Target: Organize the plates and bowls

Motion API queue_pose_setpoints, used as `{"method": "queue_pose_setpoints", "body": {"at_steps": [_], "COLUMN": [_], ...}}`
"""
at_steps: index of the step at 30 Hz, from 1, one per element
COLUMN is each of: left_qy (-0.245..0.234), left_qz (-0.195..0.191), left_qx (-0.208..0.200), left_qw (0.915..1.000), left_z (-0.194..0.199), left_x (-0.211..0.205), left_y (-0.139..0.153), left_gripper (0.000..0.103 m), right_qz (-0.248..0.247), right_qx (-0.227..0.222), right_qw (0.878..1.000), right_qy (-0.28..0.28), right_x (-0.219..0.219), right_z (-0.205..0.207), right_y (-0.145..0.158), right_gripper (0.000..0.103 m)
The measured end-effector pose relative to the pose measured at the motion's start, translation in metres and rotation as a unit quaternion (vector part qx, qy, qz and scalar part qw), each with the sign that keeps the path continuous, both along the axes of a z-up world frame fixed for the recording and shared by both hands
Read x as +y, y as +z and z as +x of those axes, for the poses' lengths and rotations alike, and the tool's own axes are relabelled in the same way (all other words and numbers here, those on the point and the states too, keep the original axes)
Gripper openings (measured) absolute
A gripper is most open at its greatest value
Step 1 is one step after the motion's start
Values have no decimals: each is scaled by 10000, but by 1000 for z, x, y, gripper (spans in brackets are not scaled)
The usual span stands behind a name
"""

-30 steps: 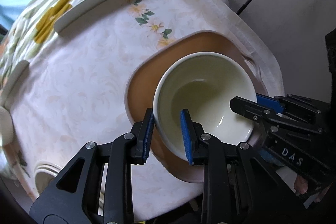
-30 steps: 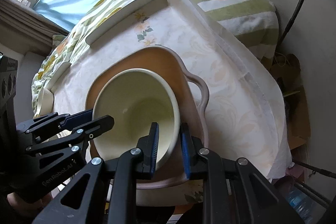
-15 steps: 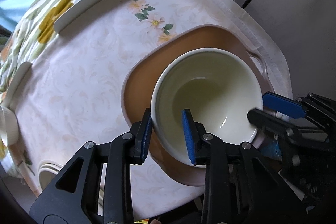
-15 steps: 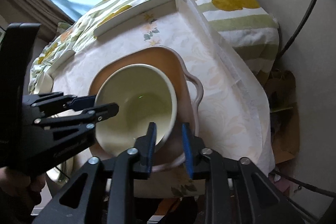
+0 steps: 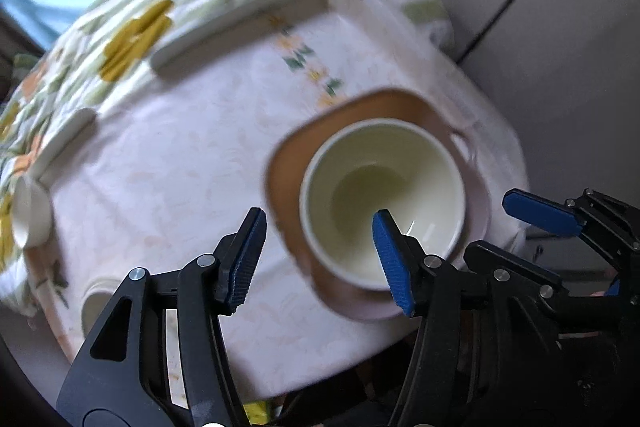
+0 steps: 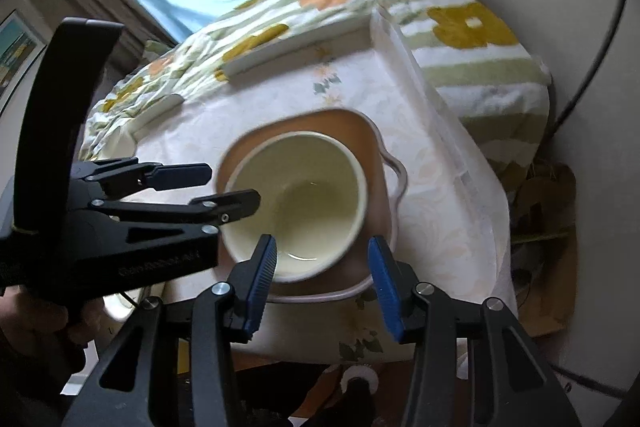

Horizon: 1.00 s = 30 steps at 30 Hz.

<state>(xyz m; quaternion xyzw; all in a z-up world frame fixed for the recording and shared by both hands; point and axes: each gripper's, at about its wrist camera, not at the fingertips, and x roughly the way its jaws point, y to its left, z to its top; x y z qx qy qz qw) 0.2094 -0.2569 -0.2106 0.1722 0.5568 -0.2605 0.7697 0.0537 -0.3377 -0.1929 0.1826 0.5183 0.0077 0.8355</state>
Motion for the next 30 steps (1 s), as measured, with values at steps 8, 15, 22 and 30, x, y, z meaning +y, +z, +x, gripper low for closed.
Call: {"method": "queue_pose_setpoints", "body": {"at_steps": [8, 15, 22, 30], "left_qy": [1720, 2913, 4043, 4795], "left_qz": [-682, -645, -871, -1372], "left_qx": [-1549, -1769, -1637, -1403], "left_qw": [9705, 9379, 8956, 8553], "left_z": [-24, -31, -22, 33], "left_x": [100, 193, 291, 376], "left_y": [90, 108, 103, 79], "left_gripper": [102, 102, 102, 101], "right_qz": [-464, -430, -125, 89], "right_qx": [-918, -1292, -1439, -1154], "right_qw": [9903, 9719, 9593, 9526], "right_qy": [934, 1920, 2427, 2815], "right_x": [42, 100, 154, 219], "right_z": [4, 39, 102, 204], "right_y": [55, 67, 91, 84], "right_gripper": [100, 100, 101, 101]}}
